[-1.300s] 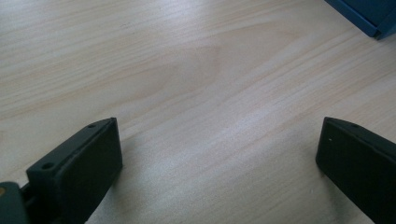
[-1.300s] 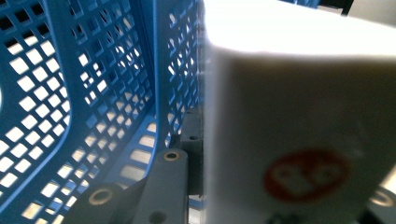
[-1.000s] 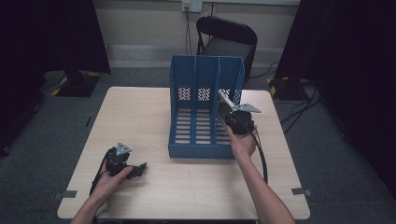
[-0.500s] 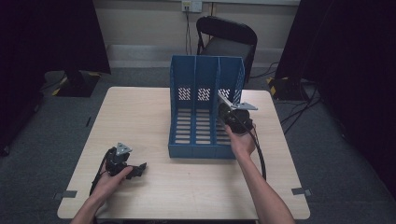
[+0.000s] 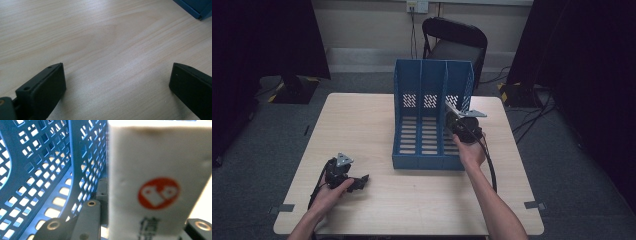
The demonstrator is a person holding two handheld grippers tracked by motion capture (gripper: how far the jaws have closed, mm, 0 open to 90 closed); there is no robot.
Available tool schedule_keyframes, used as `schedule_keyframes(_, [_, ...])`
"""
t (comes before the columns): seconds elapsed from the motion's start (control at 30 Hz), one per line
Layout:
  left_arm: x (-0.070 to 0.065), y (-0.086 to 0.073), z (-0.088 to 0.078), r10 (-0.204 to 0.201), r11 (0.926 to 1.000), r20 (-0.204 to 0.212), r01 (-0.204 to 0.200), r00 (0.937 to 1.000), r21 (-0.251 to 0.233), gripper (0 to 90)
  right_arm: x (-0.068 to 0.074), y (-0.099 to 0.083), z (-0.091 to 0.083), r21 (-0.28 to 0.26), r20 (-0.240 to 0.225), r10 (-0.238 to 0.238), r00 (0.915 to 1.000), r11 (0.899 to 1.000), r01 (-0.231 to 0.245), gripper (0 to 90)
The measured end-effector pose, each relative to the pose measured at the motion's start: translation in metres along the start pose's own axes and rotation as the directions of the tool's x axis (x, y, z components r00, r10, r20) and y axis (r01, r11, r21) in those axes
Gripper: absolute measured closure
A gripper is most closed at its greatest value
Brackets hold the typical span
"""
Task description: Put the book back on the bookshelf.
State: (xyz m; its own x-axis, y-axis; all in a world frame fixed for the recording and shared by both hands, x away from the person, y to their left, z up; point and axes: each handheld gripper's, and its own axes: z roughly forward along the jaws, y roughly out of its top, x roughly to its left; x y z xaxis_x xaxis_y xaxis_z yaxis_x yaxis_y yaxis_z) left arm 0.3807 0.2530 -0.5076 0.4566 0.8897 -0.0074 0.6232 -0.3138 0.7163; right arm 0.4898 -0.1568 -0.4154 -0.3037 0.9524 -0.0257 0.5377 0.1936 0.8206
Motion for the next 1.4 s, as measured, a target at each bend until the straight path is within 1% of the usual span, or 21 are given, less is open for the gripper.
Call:
schedule_keyframes(0.2, [0.0,0.0,0.0,-0.001,1.0,0.001,0.001,1.0,-0.002,0.2,0.002,-0.003,-0.002,0.009,-0.001,-0.003,1.0,1.0,0.003,75.8])
schedule_keyframes(0.23, [-0.001,0.0,0.0,-0.009,0.9999,0.003,0.009,1.0,-0.006,0.2,0.002,-0.003,-0.004,0.009,-0.004,0.01,0.9999,1.0,-0.01,75.8])
schedule_keyframes(0.27, [0.0,0.0,0.0,-0.007,1.0,0.004,0.007,1.0,-0.004,0.1,0.003,-0.004,-0.005,0.009,-0.008,0.019,0.9998,1.0,-0.018,75.8])
schedule_keyframes(0.33, [0.0,0.0,0.0,-0.007,1.0,0.004,0.007,1.0,-0.004,0.0,0.005,-0.005,-0.007,0.014,-0.011,0.012,0.9999,1.0,-0.012,75.8])
schedule_keyframes(0.37, [0.0,0.0,0.0,-0.006,1.0,0.004,0.006,1.0,-0.004,0.0,0.005,-0.006,-0.008,0.016,-0.012,0.016,0.9998,1.0,-0.015,75.7])
schedule_keyframes(0.47, [0.0,0.0,0.0,-0.006,1.0,0.003,0.006,1.0,-0.004,0.0,0.005,-0.01,-0.008,0.006,-0.013,0.026,0.9996,1.0,-0.026,75.8])
schedule_keyframes(0.53, [0.0,0.0,0.0,-0.006,1.0,0.003,0.006,1.0,-0.004,0.0,0.005,-0.013,-0.009,0.0,-0.011,0.02,0.9997,1.0,-0.02,75.8])
schedule_keyframes(0.63, [0.0,0.0,0.0,-0.007,1.0,0.004,0.007,1.0,-0.004,0.0,0.005,-0.016,-0.01,-0.004,-0.015,0.031,0.9994,1.0,-0.031,75.7])
schedule_keyframes(0.73, [0.0,0.0,0.0,-0.006,1.0,0.003,0.006,1.0,-0.004,0.0,0.005,-0.019,-0.011,0.0,-0.016,0.027,0.9995,1.0,-0.027,75.7])
schedule_keyframes(0.83, [-0.001,0.0,0.0,-0.008,1.0,0.004,0.008,1.0,-0.004,0.0,0.004,-0.023,-0.013,0.006,-0.018,0.036,0.9992,0.999,-0.036,75.4])
schedule_keyframes(0.97, [-0.001,0.0,0.0,-0.006,1.0,0.003,0.006,1.0,-0.004,0.0,0.004,-0.026,-0.014,0.014,-0.02,0.029,0.9994,0.999,-0.029,75.5])
schedule_keyframes(1.2, [-0.001,0.0,0.0,-0.007,1.0,0.004,0.007,1.0,-0.004,0.0,0.003,-0.03,-0.016,0.003,-0.034,0.042,0.9985,0.999,-0.042,74.1])
schedule_keyframes(1.27, [-0.001,0.0,0.0,-0.008,1.0,0.004,0.008,1.0,-0.005,0.0,0.002,-0.031,-0.017,0.005,-0.035,0.035,0.9988,0.999,-0.035,74.5])
schedule_keyframes(1.37, [-0.001,0.0,0.0,-0.007,1.0,0.005,0.007,1.0,-0.004,0.0,0.001,-0.033,-0.017,0.006,-0.042,0.043,0.9982,0.999,-0.043,74.0])
schedule_keyframes(1.4, [-0.001,0.0,0.0,-0.008,1.0,0.004,0.008,1.0,-0.005,0.0,0.001,-0.034,-0.018,0.006,-0.043,0.038,0.9983,0.999,-0.038,74.0])
